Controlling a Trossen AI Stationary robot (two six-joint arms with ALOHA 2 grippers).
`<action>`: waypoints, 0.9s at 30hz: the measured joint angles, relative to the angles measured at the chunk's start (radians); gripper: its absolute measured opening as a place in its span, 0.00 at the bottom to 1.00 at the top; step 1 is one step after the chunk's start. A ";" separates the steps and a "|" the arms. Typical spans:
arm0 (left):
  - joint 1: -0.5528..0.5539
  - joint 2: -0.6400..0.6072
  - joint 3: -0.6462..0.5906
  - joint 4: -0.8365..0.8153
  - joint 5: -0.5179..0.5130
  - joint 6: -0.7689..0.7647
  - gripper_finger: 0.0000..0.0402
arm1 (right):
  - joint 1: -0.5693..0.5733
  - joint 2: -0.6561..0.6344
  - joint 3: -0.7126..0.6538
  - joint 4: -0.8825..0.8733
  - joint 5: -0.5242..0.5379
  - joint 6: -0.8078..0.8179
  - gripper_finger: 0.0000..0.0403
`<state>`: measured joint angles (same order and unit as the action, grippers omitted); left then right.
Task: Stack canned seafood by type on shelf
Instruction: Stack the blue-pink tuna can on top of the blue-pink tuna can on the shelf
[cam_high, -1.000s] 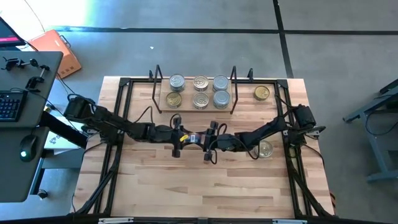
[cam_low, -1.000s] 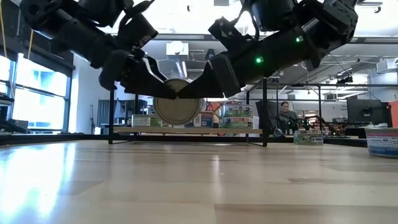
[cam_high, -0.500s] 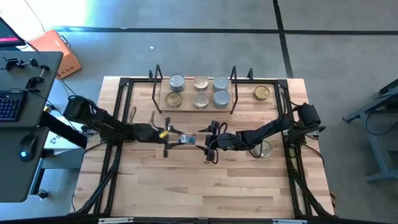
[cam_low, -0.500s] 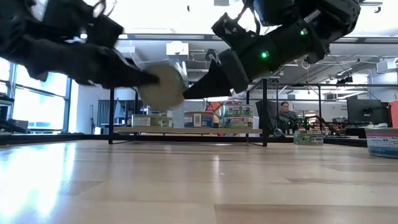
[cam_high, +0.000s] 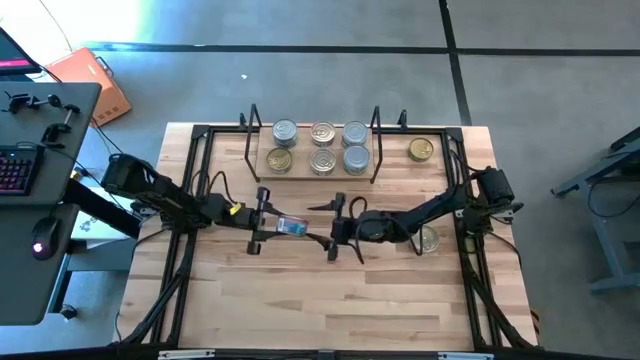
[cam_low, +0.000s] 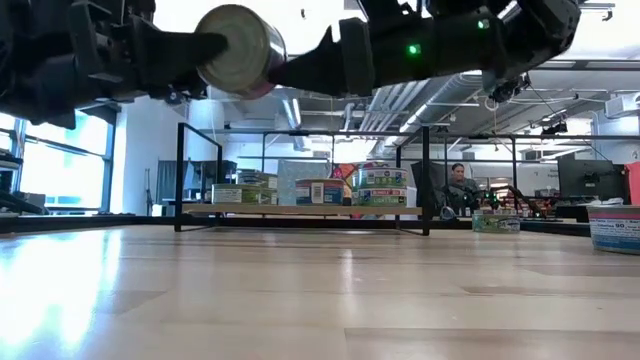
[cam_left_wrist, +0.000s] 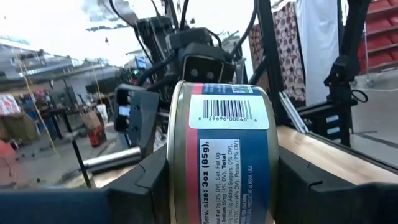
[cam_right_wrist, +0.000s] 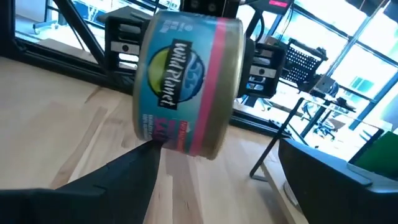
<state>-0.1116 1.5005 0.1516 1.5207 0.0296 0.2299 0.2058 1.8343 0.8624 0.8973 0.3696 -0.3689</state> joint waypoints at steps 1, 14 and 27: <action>0.000 0.000 0.000 0.013 0.000 0.007 0.43 | 0.000 0.000 0.011 -0.012 -0.001 0.001 0.80; 0.003 0.003 0.002 0.010 -0.080 0.068 0.43 | 0.029 -0.023 0.063 -0.227 0.076 -0.119 0.80; 0.002 0.002 0.002 -0.006 -0.081 0.116 0.43 | 0.027 -0.022 0.161 -0.237 0.105 -0.006 0.80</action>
<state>-0.1097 1.5024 0.1539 1.5143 -0.0512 0.3458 0.2326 1.8122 1.0234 0.6599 0.4748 -0.3749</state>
